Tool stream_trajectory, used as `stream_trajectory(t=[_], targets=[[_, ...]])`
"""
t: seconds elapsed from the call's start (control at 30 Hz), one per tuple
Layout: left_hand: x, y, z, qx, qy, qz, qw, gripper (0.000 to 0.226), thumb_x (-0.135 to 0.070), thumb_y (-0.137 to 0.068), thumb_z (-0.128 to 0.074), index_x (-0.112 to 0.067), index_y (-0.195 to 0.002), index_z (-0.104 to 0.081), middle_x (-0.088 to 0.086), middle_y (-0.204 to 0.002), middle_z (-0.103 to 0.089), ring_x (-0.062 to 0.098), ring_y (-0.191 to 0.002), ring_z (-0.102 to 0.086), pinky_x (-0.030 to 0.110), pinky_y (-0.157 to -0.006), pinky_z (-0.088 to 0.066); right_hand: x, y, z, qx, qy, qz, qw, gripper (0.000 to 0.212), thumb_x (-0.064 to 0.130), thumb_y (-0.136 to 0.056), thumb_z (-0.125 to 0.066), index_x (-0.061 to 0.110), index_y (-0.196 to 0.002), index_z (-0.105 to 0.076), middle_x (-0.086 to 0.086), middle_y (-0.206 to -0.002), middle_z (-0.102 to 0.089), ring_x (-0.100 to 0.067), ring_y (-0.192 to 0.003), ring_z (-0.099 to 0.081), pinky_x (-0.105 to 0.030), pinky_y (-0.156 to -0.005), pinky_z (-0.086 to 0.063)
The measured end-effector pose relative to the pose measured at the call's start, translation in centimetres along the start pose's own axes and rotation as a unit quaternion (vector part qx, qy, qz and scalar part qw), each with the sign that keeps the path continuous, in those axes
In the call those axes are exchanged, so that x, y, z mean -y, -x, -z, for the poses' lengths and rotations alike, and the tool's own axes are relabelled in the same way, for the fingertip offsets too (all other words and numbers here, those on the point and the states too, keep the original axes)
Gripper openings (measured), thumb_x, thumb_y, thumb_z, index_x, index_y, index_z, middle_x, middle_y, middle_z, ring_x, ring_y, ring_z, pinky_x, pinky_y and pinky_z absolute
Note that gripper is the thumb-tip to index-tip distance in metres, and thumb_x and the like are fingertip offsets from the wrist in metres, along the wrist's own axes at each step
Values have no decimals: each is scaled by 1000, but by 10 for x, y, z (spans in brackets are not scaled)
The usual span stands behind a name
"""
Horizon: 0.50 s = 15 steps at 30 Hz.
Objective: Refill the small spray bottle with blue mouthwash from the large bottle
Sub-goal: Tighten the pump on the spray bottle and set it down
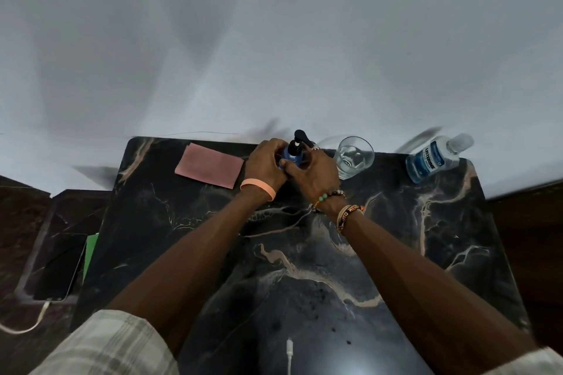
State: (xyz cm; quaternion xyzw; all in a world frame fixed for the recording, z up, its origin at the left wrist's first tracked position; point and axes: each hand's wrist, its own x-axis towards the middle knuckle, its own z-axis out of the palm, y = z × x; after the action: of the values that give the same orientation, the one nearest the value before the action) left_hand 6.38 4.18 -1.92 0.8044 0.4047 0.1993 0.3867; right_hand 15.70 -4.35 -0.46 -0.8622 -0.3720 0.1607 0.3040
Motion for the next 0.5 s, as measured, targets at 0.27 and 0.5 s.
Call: stream_trajectory(t=[0.27,0.5], targets=[[3,-9,0,17,9,-19,1000,38,-6,-69,-74,-13,-105,-64,6,-102,-66,23,-89,-63,34,-83,-53,-5,-11,-2,13,-27,-1,1000,44,46,-75,-73,19,-109,-65,2,-95,-69,-13,-82,-63,-15,-60,-37],[-4,-21,-7,31,-21,-1,999,37,-5,-74,-70,-11,-110,-64,10,-106,-65,26,-95,-61,33,-86,-50,-10,-21,-7,-5,-20,-15,1000,39,43,-77,-72,19,-106,-64,2,-96,-69,-18,-85,-65,-13,-58,-32]])
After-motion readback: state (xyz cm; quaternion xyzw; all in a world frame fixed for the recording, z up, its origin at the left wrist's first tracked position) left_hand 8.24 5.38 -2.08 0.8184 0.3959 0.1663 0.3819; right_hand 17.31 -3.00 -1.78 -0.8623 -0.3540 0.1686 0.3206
